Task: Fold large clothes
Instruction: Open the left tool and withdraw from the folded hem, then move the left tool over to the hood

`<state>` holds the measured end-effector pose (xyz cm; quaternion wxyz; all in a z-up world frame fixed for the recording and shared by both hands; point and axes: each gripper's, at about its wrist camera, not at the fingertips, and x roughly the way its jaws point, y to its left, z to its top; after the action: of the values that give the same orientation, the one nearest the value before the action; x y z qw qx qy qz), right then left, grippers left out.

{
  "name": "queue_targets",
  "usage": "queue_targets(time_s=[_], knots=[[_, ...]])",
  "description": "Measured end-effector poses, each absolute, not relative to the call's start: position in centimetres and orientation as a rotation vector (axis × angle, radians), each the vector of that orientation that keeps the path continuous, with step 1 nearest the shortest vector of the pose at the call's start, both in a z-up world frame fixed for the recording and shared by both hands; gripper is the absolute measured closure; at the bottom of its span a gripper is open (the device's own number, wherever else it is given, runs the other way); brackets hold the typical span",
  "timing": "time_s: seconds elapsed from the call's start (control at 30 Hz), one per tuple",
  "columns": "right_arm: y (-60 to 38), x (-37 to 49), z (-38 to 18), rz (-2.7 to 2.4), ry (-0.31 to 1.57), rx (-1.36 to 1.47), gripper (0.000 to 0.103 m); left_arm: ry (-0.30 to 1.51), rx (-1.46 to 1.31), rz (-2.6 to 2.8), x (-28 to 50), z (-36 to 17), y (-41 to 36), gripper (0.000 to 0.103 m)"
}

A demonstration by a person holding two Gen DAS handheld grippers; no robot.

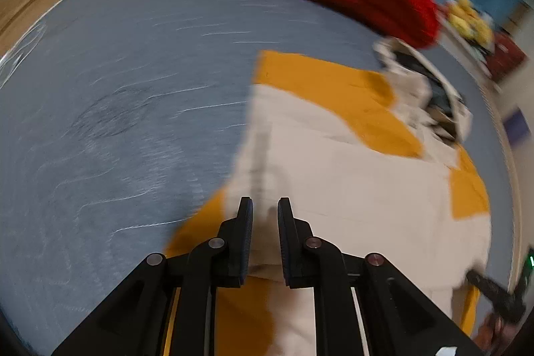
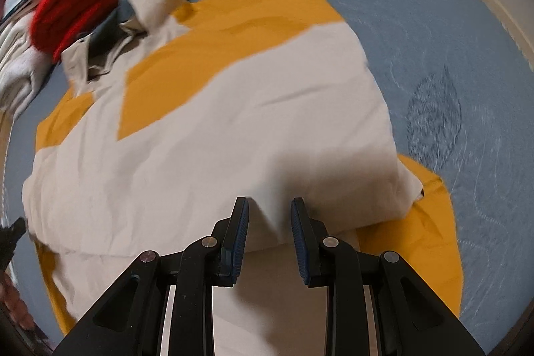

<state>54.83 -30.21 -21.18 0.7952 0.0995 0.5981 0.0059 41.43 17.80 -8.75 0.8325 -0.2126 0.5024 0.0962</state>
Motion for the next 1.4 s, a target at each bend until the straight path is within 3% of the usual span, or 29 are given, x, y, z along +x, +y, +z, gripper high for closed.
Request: queue_targets(time_s=[0.2,0.4,0.57,0.7,0.93,1.4], knots=[[-31.4,55.1,-22.8,-0.058,1.334,0.229,0.075,1.232,-0.477,0.154,42.3,-14.0,16.5,0.086],[-29.8,55.1,-19.7,-0.018,1.194,0.14,0.075,1.152,-0.438,0.138,42.2,-11.7,15.8,0.084],[-29.2,55.6,-20.1,0.015,1.206,0.102,0.074,1.239,-0.44,0.189,42.6,-13.7,16.0,0.083],[-29.0,55.0,-20.0,-0.022,1.21,0.083,0.074,1.169,-0.364,0.175,42.5,-10.8,14.4,0.078],[-28.1,52.6,-13.2,0.043,1.024,-0.01,0.074,0.994,-0.269,0.092,40.7,-4.7,10.7,0.068],[-29.3,48.9,-7.3,0.066,0.913,-0.037,0.072,0.869,-0.108,0.02,40.2,0.0,4.4,0.067]])
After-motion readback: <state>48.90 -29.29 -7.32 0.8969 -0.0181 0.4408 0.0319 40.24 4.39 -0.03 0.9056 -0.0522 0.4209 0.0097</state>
